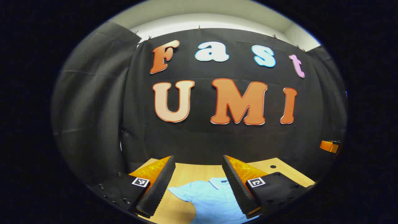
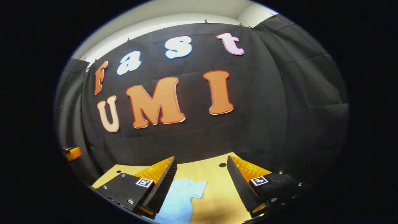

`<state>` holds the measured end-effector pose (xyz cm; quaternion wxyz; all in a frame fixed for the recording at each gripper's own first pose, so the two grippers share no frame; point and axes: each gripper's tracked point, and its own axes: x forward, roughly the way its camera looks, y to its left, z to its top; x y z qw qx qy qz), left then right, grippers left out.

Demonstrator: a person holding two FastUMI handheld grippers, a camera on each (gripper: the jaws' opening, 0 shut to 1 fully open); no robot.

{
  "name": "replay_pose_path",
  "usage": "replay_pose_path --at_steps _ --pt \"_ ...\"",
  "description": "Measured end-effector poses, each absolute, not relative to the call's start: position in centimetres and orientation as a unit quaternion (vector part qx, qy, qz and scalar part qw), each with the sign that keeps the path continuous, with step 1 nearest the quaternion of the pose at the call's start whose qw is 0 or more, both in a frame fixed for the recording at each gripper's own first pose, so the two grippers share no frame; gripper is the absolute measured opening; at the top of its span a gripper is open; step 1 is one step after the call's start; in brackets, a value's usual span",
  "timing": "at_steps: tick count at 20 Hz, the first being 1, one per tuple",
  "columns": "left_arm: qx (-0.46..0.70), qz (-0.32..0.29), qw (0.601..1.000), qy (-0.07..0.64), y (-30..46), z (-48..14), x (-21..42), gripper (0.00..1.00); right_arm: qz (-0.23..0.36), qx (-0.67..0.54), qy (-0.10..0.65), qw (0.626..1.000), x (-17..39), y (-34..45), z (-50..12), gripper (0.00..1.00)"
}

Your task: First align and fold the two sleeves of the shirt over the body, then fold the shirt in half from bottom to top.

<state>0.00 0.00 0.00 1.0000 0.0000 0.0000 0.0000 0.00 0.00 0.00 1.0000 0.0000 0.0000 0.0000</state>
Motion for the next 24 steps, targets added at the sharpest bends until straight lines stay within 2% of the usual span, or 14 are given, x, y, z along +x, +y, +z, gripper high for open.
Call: replay_pose_path --at_steps 4,6,7,12,14,16,18,24 --pt "0.006 0.003 1.000 0.006 6.6 -0.4 0.8 0.97 0.005 -0.004 0.024 1.000 -0.6 5.6 -1.8 1.00" --pt "-0.012 0.005 1.000 0.013 8.2 -0.4 1.6 0.97 0.002 -0.004 0.042 0.999 -0.6 6.8 -2.5 0.98" --pt "-0.022 0.000 1.000 0.015 8.4 -0.1 2.0 0.98 -0.001 -0.011 0.052 0.999 -0.4 7.0 -2.9 1.00" --pt "-0.060 -0.018 0.998 0.028 7.2 -0.3 3.5 0.98 -0.014 -0.030 0.052 0.998 0.7 5.8 -1.3 0.98" --pt "-0.059 -0.004 0.998 0.032 7.0 -0.2 4.2 0.98 -0.013 -0.036 0.062 0.997 1.6 5.0 -1.3 0.98" --pt "-0.049 0.016 0.998 0.027 6.9 0.3 4.5 0.98 -0.003 -0.039 0.067 0.997 2.4 4.7 -1.1 1.00" --pt "-0.040 0.029 0.999 0.015 6.4 0.6 4.9 0.98 0.005 -0.042 0.073 0.996 3.3 4.1 -1.4 0.98" --pt "-0.050 0.018 0.998 0.029 3.1 -0.2 5.4 0.98 0.026 -0.034 0.110 0.993 5.7 3.4 -3.4 0.98"
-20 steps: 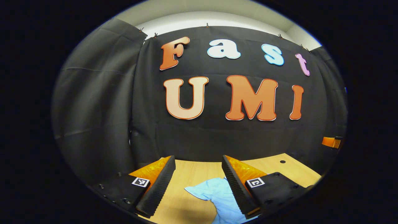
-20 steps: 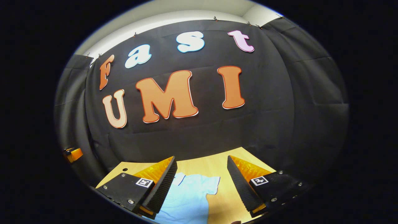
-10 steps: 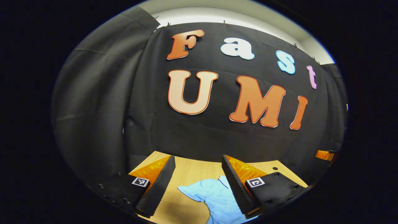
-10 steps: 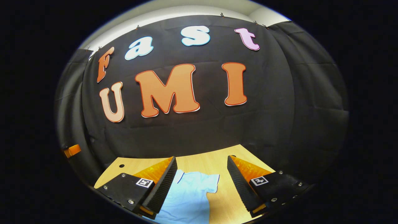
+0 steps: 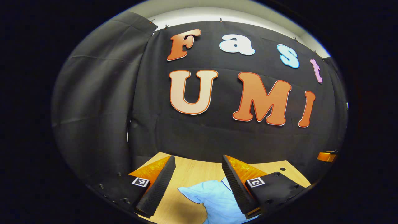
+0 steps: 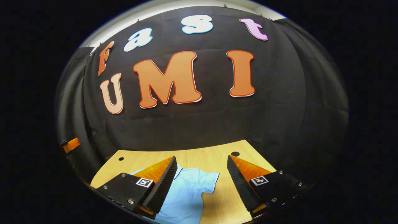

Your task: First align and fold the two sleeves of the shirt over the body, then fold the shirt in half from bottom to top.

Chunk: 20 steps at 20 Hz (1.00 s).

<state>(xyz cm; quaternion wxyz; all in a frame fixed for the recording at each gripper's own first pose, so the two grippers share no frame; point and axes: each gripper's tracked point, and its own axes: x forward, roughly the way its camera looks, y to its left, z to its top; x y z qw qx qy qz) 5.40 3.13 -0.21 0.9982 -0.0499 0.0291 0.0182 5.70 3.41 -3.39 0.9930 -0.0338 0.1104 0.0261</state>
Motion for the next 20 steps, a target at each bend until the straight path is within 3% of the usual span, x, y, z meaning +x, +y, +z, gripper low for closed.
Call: replay_pose_path --at_steps 5,12,20 --pt "-0.020 0.004 1.000 0.015 3.8 0.9 7.8 0.98 0.000 -0.029 0.123 0.992 6.7 3.4 -4.0 0.98" --pt "-0.035 -0.013 0.998 0.044 4.7 -1.2 9.8 0.98 -0.032 -0.013 0.207 0.978 9.8 2.6 -8.1 0.98" --pt "-0.034 -0.013 0.997 0.065 7.1 -2.7 9.9 0.98 -0.045 0.006 0.381 0.923 15.3 1.7 -17.1 0.99"
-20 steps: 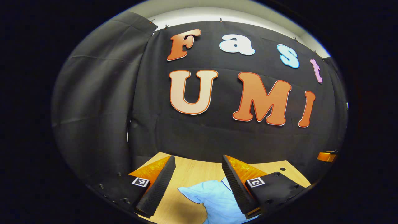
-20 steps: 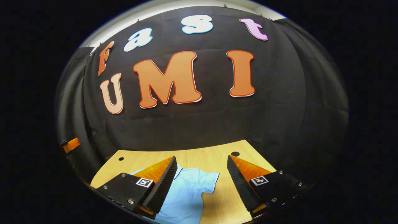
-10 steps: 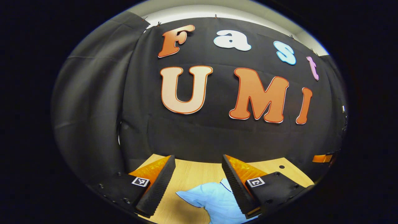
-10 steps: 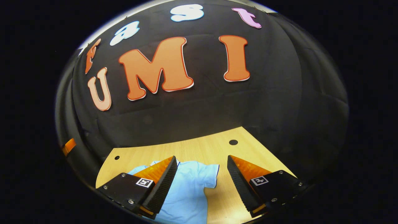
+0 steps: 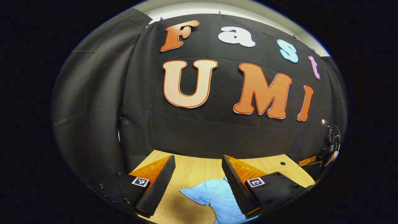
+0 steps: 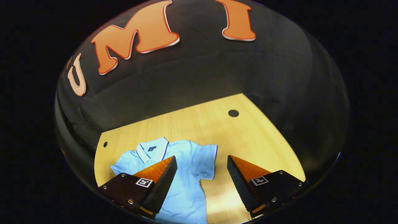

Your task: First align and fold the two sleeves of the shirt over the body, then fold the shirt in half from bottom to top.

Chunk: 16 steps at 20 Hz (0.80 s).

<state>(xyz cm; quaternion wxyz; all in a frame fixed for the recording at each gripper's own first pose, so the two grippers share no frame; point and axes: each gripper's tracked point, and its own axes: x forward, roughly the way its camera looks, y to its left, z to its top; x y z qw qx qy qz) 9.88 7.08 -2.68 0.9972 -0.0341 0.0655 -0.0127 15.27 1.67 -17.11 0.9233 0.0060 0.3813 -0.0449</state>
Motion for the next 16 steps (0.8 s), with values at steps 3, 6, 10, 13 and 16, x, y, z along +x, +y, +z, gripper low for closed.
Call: replay_pose_path --at_steps 3,6,10,13,16 --pt "-0.035 -0.008 0.997 0.073 8.0 -3.3 9.6 0.98 -0.051 0.009 0.435 0.899 17.1 1.4 -21.0 0.99" --pt "-0.034 0.007 0.996 0.079 9.6 -3.8 9.5 0.98 -0.074 -0.001 0.484 0.872 18.0 0.1 -25.2 0.99" --pt "-0.038 0.026 0.995 0.093 11.3 -5.0 8.9 0.98 -0.106 -0.022 0.525 0.844 19.1 -2.6 -29.1 0.99" --pt "-0.035 0.042 0.993 0.100 12.5 -5.7 8.7 0.98 -0.124 -0.022 0.544 0.829 19.4 -3.8 -31.0 0.99" --pt "-0.039 0.050 0.992 0.111 13.1 -6.4 8.5 0.98 -0.142 -0.027 0.558 0.817 19.6 -4.8 -32.6 0.99"
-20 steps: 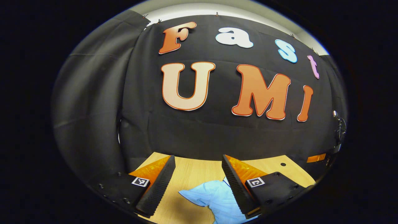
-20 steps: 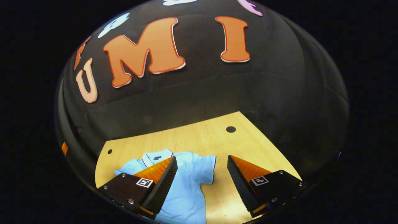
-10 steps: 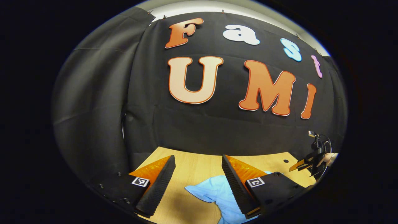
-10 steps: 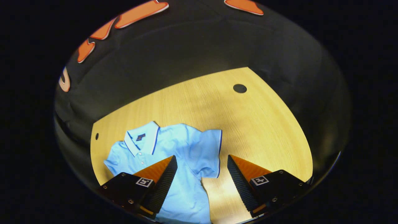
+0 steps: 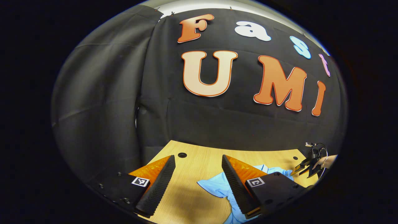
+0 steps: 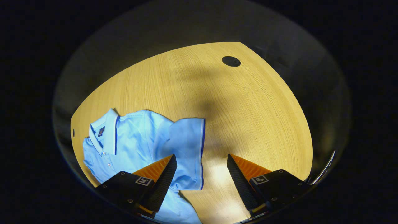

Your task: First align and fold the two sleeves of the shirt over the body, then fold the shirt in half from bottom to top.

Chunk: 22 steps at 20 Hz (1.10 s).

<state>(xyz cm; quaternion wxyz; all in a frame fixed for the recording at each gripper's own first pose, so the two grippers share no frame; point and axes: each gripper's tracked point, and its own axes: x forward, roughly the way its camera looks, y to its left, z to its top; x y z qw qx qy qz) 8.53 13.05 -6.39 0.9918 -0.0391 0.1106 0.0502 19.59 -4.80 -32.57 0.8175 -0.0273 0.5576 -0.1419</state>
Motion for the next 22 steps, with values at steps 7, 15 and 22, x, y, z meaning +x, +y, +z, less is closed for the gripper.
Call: replay_pose_path --at_steps 7,15,22 --pt "-0.043 0.057 0.989 0.128 12.9 -8.1 8.5 0.98 -0.144 -0.018 0.574 0.806 19.2 -5.4 -33.7 0.99" --pt "-0.049 0.054 0.988 0.136 12.3 -8.3 8.6 0.98 -0.147 -0.010 0.578 0.802 18.8 -4.9 -34.1 0.43" --pt "-0.048 0.059 0.988 0.135 12.5 -8.3 8.5 0.98 -0.130 0.022 0.547 0.827 19.4 -4.0 -32.8 0.01"
